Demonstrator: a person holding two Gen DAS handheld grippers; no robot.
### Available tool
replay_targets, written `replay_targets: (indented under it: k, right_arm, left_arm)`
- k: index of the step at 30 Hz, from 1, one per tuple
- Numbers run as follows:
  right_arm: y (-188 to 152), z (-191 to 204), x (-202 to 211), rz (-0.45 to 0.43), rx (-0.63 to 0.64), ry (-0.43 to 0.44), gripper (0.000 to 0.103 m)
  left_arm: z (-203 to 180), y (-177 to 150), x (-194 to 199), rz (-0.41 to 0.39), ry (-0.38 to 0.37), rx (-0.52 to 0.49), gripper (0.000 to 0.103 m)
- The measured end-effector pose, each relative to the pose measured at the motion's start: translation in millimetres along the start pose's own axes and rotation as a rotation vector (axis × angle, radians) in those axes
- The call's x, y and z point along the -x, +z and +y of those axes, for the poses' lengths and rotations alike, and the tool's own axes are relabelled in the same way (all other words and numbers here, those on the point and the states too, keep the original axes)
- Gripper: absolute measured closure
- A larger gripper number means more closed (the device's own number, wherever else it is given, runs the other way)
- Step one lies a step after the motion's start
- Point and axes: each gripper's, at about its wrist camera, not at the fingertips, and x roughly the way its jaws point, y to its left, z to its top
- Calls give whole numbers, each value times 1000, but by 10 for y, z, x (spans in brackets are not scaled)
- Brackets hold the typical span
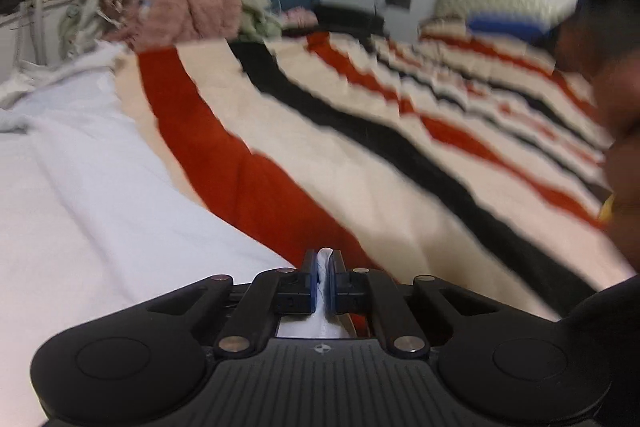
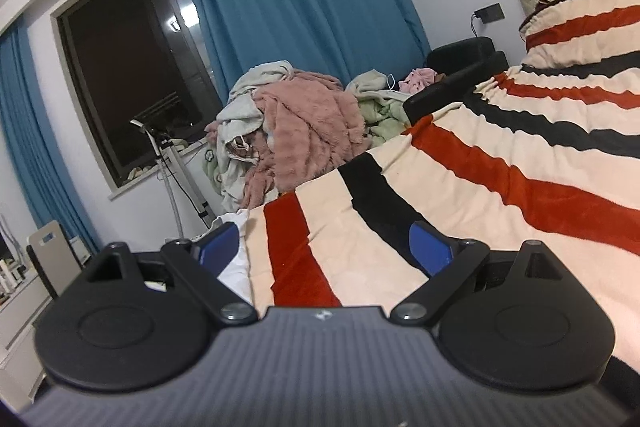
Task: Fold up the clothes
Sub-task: 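Grasp the other T-shirt side with the left gripper and fold it over the middle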
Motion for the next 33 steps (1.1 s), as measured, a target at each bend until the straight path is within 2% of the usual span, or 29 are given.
replay_targets:
  k: [4, 7, 9, 12, 15, 17, 20, 24, 28, 33]
  right_arm:
    - [16, 38, 51, -16, 5, 14, 10]
    - [13, 98, 93, -19, 14, 39, 10]
    - [-7, 161, 110, -7, 28, 58, 10]
    - [-53, 273, 127, 22, 54, 92, 10]
    - [-129, 405, 98, 80, 91, 121, 10]
    - [-189, 491, 86, 118, 109, 142, 10]
    - [-276, 637, 81, 156, 151, 171, 10]
    - [-375, 767, 71, 193, 207, 189, 10]
    - [-403, 750, 39, 226, 188, 187, 10]
    - [-396, 698, -13, 252, 151, 188, 10]
  left_arm:
    - [284, 122, 751, -120, 25, 136, 98]
    - [561, 84, 1344, -207, 64, 309, 98]
    - [753, -54, 1676, -239, 93, 445, 98]
    - [1012, -334, 1973, -226, 163, 623, 99]
    - [1212, -606, 2026, -142, 254, 738, 100]
    - [1315, -723, 1950, -67, 320, 774, 101]
    - [1419, -763, 1918, -48, 343, 814, 101]
    - [1446, -685, 2031, -145, 297, 809, 101]
    - [1484, -622, 2095, -196, 265, 828, 101]
    - [1443, -728, 2008, -158, 229, 844, 101]
